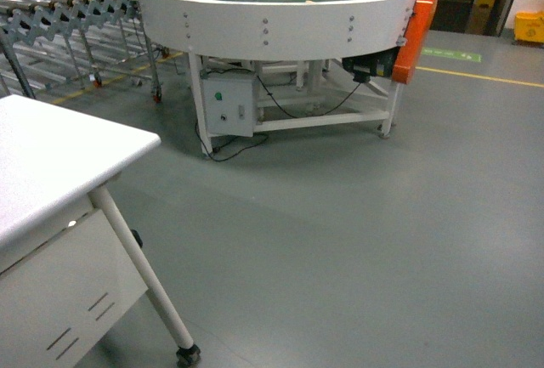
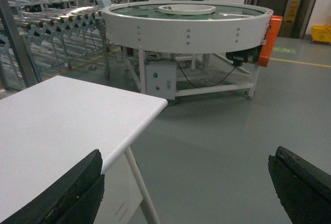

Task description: Pick red block from blue box to shelf

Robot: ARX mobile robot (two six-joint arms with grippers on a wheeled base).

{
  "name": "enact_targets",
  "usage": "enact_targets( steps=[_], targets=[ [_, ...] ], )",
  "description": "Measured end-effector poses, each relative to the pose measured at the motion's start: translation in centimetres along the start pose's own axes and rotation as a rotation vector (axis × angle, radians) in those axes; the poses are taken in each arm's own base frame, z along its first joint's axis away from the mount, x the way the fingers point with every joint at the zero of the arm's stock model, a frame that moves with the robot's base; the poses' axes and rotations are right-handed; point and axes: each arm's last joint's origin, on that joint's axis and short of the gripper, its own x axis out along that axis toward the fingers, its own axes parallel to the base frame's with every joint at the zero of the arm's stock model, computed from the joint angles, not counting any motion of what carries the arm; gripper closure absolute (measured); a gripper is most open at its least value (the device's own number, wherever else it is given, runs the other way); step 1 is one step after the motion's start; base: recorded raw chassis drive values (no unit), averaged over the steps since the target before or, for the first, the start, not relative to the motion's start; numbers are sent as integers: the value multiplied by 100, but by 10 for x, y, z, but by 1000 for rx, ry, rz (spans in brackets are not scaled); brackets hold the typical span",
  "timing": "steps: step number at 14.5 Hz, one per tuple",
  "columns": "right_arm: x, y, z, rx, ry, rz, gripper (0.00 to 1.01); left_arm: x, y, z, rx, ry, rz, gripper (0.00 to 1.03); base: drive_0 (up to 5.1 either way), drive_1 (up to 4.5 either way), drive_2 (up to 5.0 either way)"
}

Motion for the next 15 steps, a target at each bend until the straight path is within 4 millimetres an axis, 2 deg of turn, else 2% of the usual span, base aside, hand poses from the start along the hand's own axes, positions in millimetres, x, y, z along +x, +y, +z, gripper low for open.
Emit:
enact_targets(
  steps=[8, 15],
  targets=[
    [0, 0, 0, 0, -1, 0, 74, 0, 0, 0, 0, -3, 0, 5, 387, 60, -469],
    [0, 0, 0, 0, 1, 0, 74, 0, 0, 0, 0, 1, 0, 5, 257, -48, -582]
  ],
)
